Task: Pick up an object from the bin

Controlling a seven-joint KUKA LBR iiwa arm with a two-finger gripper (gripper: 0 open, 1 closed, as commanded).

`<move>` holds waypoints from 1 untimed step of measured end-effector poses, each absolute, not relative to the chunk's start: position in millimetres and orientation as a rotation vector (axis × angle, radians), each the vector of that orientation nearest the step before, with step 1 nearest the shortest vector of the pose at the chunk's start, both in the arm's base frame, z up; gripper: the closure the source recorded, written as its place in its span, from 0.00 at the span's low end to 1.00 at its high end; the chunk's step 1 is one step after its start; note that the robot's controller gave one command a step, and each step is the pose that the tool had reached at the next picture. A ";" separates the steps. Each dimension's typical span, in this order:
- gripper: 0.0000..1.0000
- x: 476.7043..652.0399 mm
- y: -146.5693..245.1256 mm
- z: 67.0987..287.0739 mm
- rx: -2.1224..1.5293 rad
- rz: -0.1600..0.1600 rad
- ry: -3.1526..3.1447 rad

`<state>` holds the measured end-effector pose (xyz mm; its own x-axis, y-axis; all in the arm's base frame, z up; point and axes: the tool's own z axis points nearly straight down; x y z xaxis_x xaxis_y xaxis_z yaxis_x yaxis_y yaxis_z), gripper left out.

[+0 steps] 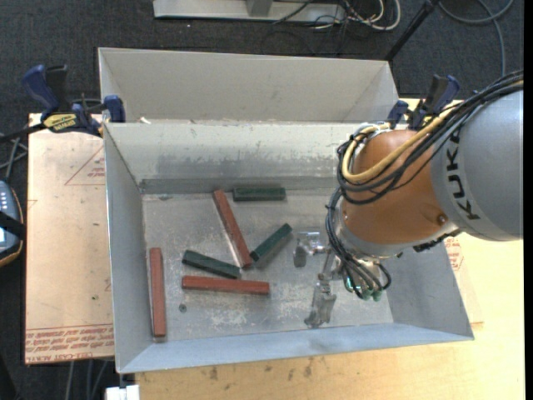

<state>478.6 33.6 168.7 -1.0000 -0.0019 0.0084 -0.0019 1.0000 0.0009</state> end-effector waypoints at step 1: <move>0.00 480.5 33.5 172.6 0.001 -0.002 -3.141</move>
Offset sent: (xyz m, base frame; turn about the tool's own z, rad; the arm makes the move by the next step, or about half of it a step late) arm 0.0436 0.0389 -0.0987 -0.0980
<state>480.5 33.5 172.6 -1.0000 -0.0009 0.0003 -0.0009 1.0000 0.0011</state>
